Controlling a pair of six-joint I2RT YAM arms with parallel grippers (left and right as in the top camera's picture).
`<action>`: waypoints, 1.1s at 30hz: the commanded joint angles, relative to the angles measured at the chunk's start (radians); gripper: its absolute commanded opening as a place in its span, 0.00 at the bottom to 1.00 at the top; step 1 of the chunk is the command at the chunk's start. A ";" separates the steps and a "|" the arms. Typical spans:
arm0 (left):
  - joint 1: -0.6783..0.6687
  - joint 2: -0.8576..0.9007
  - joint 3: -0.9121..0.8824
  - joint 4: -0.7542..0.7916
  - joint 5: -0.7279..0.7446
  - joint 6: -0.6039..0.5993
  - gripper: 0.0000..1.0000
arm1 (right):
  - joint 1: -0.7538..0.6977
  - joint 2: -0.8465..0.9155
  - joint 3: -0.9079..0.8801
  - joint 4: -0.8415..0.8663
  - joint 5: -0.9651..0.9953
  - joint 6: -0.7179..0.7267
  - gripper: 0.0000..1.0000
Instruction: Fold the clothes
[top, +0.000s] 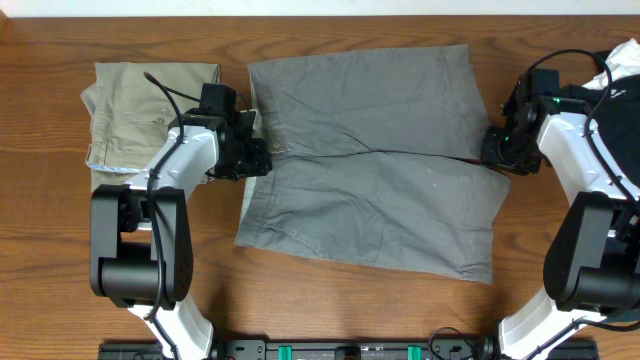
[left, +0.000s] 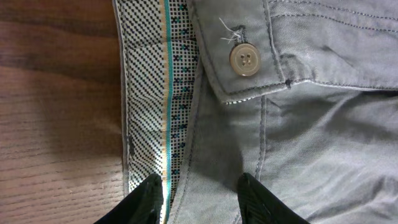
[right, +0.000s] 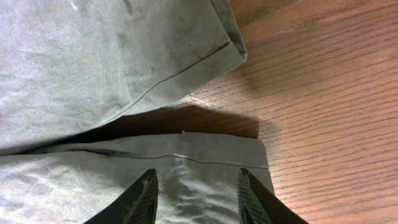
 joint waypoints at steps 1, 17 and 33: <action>0.002 0.008 -0.004 -0.008 0.015 0.025 0.42 | -0.005 -0.001 0.008 -0.002 0.010 -0.011 0.41; 0.003 0.024 -0.005 0.021 0.032 0.148 0.42 | -0.005 -0.001 0.007 -0.002 0.010 -0.012 0.43; 0.040 0.046 -0.005 0.029 0.132 0.173 0.42 | -0.005 -0.001 0.007 -0.002 0.011 -0.012 0.45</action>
